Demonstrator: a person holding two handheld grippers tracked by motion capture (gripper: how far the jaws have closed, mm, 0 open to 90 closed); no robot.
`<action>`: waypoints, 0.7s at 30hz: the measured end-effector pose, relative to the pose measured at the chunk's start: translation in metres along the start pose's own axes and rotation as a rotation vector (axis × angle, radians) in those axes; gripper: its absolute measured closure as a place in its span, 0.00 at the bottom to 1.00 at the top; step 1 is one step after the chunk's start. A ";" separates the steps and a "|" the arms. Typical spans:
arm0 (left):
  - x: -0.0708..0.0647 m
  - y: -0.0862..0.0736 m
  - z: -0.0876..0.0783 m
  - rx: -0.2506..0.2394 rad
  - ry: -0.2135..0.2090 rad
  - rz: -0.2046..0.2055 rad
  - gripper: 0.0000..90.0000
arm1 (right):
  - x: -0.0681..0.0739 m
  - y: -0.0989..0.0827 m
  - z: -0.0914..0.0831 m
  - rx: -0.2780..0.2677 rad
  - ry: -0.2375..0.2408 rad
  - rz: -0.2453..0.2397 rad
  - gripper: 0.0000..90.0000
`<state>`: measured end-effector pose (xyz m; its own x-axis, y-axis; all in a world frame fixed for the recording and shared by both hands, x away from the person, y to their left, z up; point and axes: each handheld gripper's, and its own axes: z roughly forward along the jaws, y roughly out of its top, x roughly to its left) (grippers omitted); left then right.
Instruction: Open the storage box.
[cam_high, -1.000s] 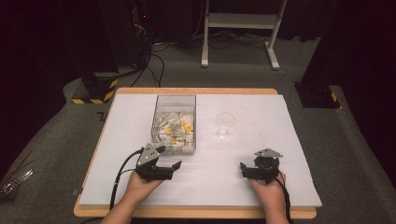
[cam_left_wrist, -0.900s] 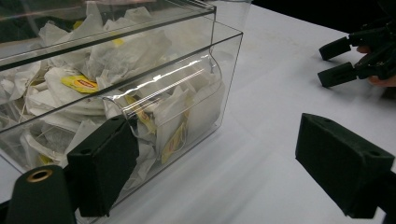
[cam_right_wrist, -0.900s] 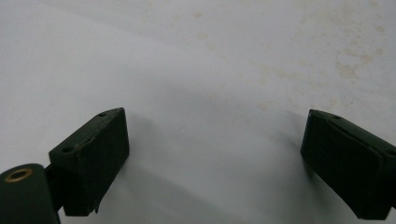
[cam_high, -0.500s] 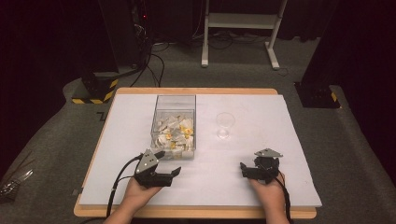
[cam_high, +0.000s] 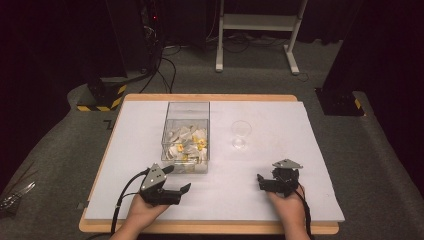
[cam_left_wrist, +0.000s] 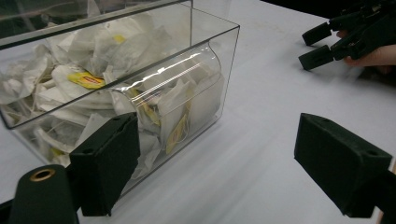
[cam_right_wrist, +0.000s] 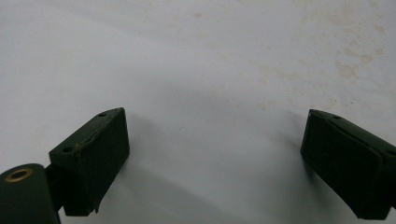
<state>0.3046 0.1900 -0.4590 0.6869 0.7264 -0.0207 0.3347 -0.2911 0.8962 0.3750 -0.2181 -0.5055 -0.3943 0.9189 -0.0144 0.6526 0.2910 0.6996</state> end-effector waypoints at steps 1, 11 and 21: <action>0.000 0.000 -0.003 0.002 0.004 0.001 0.17 | 0.000 0.000 0.000 0.000 0.000 0.000 0.09; 0.012 -0.001 -0.030 -0.014 0.088 -0.028 0.17 | 0.000 0.000 0.000 0.002 0.001 0.001 0.09; 0.039 -0.002 -0.045 -0.046 0.159 -0.089 0.17 | 0.000 0.000 0.000 0.003 0.001 0.002 0.09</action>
<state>0.3019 0.2468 -0.4421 0.5437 0.8386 -0.0338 0.3571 -0.1947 0.9136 0.3754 -0.2184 -0.5054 -0.3934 0.9193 -0.0120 0.6552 0.2895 0.6978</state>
